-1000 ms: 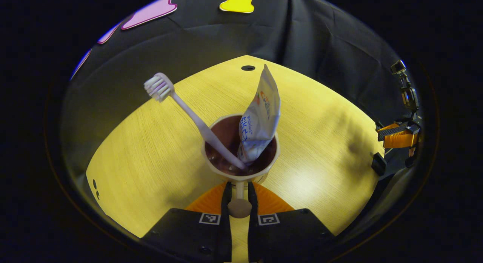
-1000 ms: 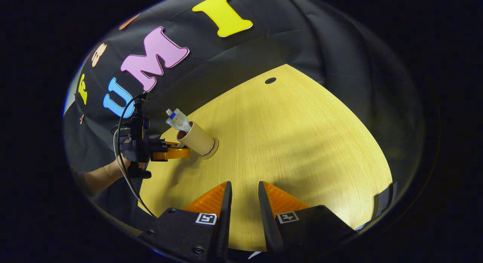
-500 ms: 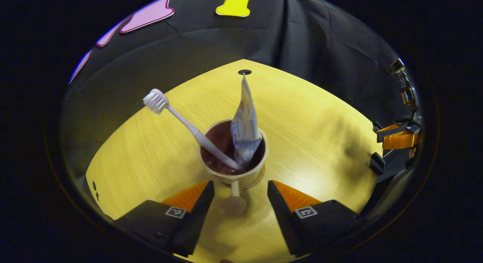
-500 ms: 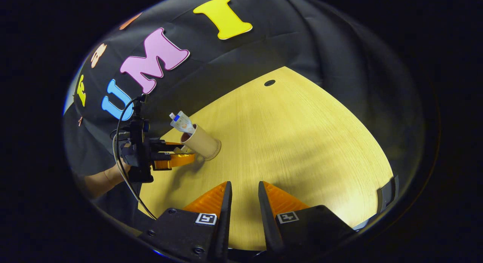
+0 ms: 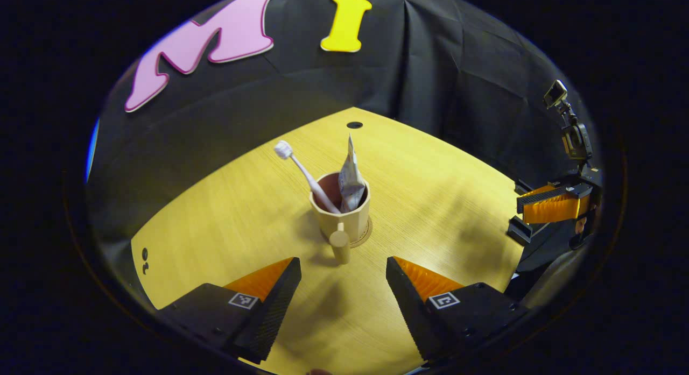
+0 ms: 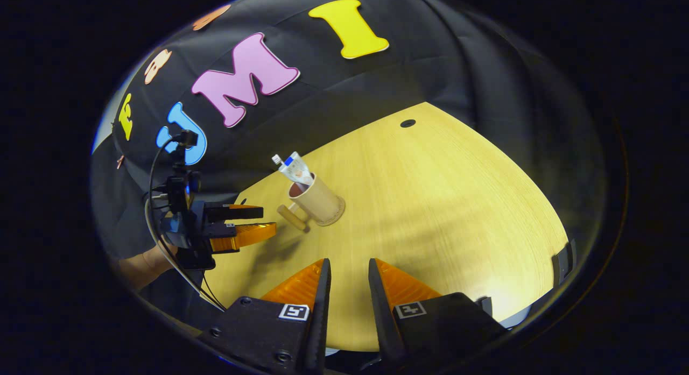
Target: Put the toothbrush and toothpaste on the desktop into the cup, then pick up the cup and place it on the coaster on the desktop.
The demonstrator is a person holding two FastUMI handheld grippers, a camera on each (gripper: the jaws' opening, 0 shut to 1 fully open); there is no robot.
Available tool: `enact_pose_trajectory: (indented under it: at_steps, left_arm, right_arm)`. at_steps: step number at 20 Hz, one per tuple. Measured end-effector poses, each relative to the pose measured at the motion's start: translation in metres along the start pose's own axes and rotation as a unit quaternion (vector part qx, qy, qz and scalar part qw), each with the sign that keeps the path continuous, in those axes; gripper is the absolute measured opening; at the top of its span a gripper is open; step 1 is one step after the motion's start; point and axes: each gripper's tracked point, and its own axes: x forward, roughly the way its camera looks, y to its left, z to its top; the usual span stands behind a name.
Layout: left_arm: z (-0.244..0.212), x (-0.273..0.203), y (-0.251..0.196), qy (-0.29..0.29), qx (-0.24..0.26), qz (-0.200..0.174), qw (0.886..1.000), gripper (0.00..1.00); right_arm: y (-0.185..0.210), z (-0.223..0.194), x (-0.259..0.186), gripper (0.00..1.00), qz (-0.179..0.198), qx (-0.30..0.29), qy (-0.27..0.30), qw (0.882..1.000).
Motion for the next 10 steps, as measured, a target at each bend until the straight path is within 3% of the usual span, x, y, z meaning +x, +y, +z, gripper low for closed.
enact_pose_trajectory:
  at_steps: [10]
  left_arm:
    - [-0.008, -0.136, 0.017, -0.12, -0.092, 0.061, 0.987, 0.99]
  right_arm:
    - [0.093, -0.004, -0.003, 0.43, 0.039, -0.056, -0.015, 0.998]
